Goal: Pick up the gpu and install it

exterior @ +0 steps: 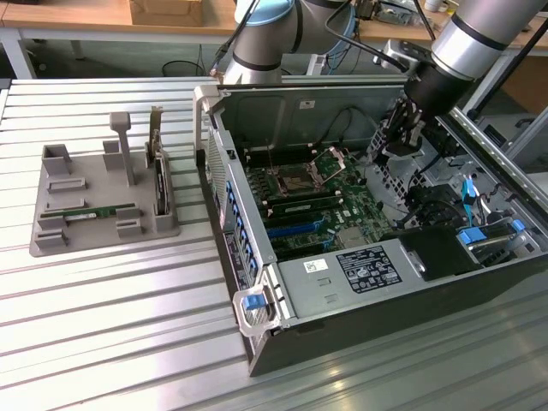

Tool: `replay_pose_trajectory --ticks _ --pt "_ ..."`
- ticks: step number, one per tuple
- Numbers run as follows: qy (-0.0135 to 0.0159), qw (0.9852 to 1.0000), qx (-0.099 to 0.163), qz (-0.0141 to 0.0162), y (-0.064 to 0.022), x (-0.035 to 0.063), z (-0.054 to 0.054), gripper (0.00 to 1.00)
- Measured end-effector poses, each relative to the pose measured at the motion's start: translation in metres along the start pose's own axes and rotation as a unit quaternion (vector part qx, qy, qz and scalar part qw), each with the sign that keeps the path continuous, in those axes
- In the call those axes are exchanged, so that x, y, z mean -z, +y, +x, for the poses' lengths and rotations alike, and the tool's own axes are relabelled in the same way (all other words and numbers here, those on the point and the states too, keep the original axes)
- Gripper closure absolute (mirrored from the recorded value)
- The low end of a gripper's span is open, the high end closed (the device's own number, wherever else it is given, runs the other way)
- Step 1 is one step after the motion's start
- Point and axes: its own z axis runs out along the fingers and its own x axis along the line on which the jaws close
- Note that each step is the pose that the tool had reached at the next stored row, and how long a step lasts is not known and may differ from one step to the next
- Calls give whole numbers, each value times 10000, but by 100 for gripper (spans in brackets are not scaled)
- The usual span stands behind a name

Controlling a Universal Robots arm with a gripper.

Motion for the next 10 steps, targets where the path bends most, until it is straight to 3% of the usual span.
replay_pose_trajectory --ticks 10 --pt "-81 9984 -562 -15 0 0 0 90"
